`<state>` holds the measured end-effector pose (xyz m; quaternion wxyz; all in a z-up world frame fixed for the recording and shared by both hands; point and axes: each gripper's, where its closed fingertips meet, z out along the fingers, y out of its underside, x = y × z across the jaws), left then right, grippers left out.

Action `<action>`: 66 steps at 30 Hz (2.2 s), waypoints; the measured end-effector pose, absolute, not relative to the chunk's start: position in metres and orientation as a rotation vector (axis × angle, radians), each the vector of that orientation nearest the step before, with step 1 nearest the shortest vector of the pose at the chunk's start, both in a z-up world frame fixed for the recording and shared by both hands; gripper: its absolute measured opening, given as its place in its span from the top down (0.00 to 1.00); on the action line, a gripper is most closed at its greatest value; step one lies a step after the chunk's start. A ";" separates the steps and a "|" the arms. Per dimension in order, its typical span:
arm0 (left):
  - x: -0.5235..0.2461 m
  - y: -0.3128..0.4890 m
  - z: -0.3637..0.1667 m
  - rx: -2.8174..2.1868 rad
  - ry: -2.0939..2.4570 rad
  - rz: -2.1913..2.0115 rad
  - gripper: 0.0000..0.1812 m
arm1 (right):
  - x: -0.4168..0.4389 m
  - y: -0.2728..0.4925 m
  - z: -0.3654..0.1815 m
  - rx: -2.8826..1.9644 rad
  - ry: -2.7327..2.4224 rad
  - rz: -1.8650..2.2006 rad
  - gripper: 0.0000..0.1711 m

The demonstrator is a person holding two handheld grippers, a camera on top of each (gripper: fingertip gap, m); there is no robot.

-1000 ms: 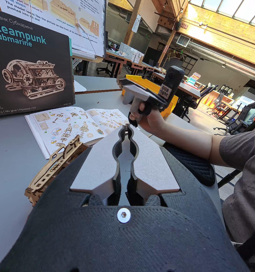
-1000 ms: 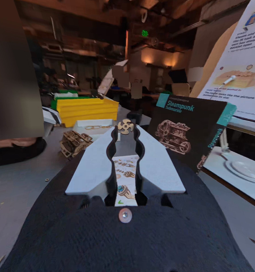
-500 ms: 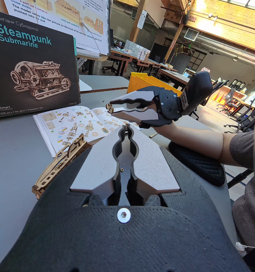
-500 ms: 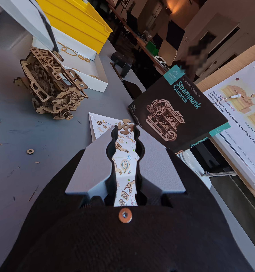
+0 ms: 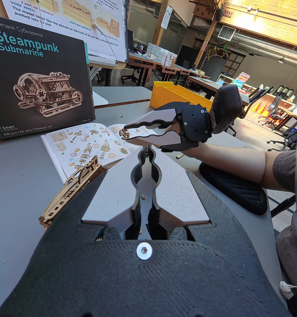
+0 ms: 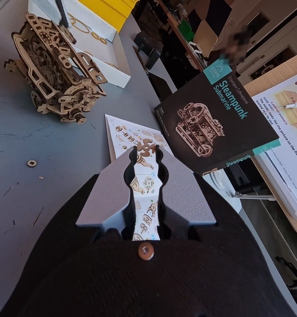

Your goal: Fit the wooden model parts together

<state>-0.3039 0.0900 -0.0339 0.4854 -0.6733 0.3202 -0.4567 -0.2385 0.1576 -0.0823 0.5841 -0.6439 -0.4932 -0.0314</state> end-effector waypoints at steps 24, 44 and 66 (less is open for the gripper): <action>-0.302 0.088 -0.035 -1.642 0.788 -1.111 0.99 | -0.240 0.153 -0.076 -1.456 -1.181 -0.202 0.88; -0.302 0.085 -0.023 -1.525 0.861 -0.848 1.00 | -0.286 0.106 -0.051 -1.236 -1.341 -0.369 0.88; -0.295 0.090 -0.046 -1.537 0.974 -0.456 1.00 | -0.297 0.099 -0.048 -1.265 -1.349 -0.417 0.88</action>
